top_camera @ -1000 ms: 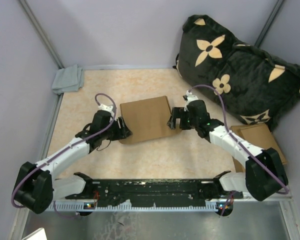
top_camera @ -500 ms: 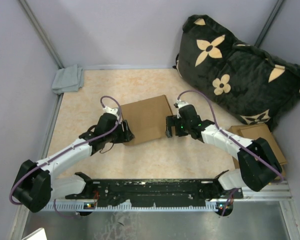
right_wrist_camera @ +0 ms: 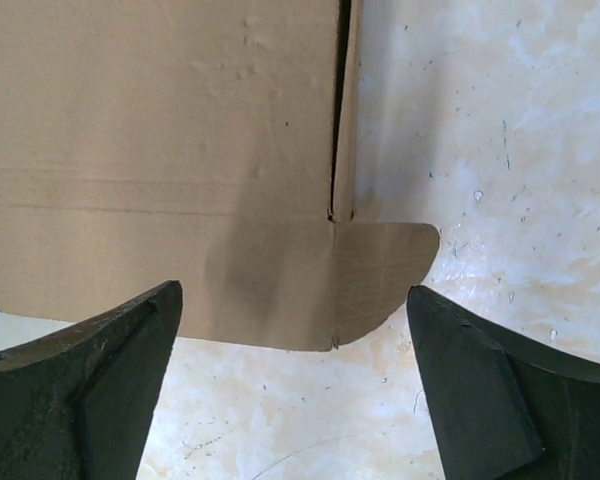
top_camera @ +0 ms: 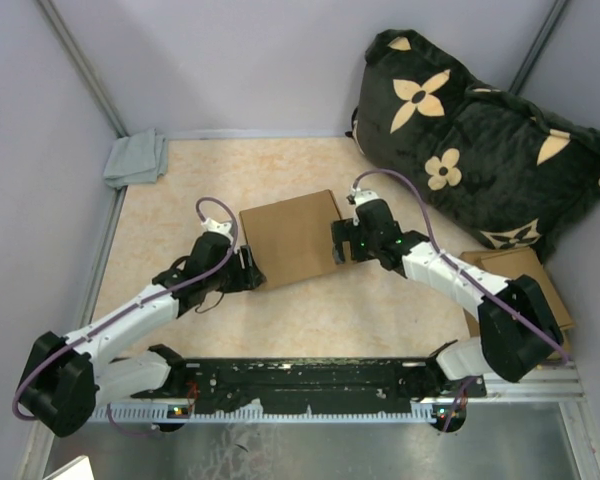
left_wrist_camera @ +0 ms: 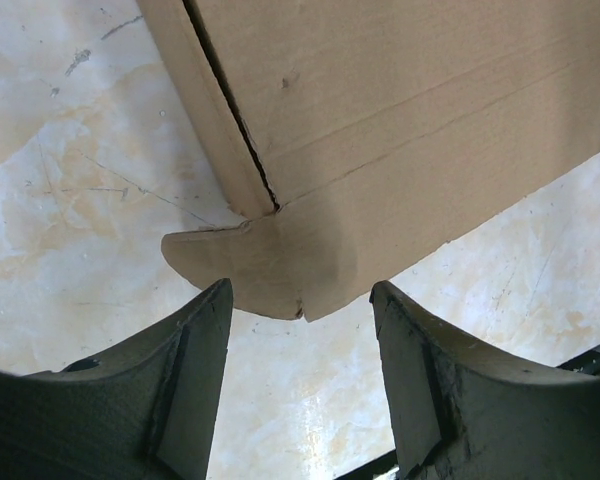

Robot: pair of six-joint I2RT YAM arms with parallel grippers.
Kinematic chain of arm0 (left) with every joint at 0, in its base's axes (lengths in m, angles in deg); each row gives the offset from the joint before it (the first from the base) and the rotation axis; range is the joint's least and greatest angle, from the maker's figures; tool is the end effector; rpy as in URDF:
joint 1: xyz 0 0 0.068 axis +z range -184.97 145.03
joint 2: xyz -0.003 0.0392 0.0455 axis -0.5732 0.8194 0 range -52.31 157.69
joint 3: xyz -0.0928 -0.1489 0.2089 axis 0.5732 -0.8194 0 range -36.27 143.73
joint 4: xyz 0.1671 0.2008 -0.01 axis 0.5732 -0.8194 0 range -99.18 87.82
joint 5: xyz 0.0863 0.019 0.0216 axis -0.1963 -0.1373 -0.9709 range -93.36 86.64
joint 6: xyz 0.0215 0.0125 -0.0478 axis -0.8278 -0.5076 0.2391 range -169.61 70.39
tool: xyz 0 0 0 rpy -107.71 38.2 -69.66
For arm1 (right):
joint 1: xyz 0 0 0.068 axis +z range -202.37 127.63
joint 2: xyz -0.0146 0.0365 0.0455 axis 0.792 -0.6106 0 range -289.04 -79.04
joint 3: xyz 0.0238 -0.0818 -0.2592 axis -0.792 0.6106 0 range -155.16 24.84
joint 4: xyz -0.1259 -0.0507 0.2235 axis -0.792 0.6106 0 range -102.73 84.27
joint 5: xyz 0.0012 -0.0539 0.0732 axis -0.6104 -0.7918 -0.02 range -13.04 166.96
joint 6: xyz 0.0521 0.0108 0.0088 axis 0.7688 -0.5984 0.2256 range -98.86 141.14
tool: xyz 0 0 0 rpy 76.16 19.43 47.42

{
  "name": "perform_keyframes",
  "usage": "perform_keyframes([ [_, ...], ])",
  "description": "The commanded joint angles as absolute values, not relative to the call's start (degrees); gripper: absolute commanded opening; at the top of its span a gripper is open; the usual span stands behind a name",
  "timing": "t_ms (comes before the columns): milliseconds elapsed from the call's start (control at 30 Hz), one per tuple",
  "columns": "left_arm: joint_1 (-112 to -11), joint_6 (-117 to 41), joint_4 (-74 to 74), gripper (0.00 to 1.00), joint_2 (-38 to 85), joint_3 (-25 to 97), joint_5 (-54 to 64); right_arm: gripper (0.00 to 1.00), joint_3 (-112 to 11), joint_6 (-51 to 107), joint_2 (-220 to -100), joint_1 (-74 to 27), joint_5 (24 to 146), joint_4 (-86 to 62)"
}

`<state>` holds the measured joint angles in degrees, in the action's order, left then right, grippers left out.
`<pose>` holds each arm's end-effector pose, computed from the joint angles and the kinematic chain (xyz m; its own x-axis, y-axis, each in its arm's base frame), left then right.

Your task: Fold the paper box

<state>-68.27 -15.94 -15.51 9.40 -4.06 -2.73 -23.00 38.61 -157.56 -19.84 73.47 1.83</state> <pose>0.1820 -0.1202 0.2031 -0.7810 -0.1504 -0.6062 0.1474 0.8988 -0.4129 0.2423 0.1519 0.2210 -0.7214 -0.1047 -0.6846 -0.2978 0.9393 0.1701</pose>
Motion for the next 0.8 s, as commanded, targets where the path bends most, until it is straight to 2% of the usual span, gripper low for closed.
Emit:
perform_keyframes([
  [0, -68.71, -15.31, -14.93, 0.65, 10.49, -4.81, -2.68, 0.95, -26.66, 36.68, -159.98, -19.43, 74.19, 0.06],
  [267, -68.94, -15.94, -12.79, 0.65, 13.91, -4.59, -1.67, 0.92, -25.43, 35.96, -161.55, -19.28, 79.50, -2.79],
  [767, -69.34, -15.07, -11.63, 0.63, 12.27, -4.83, 2.46, 0.84, -24.13, 36.03, -159.46, -18.22, 87.54, -2.26],
])
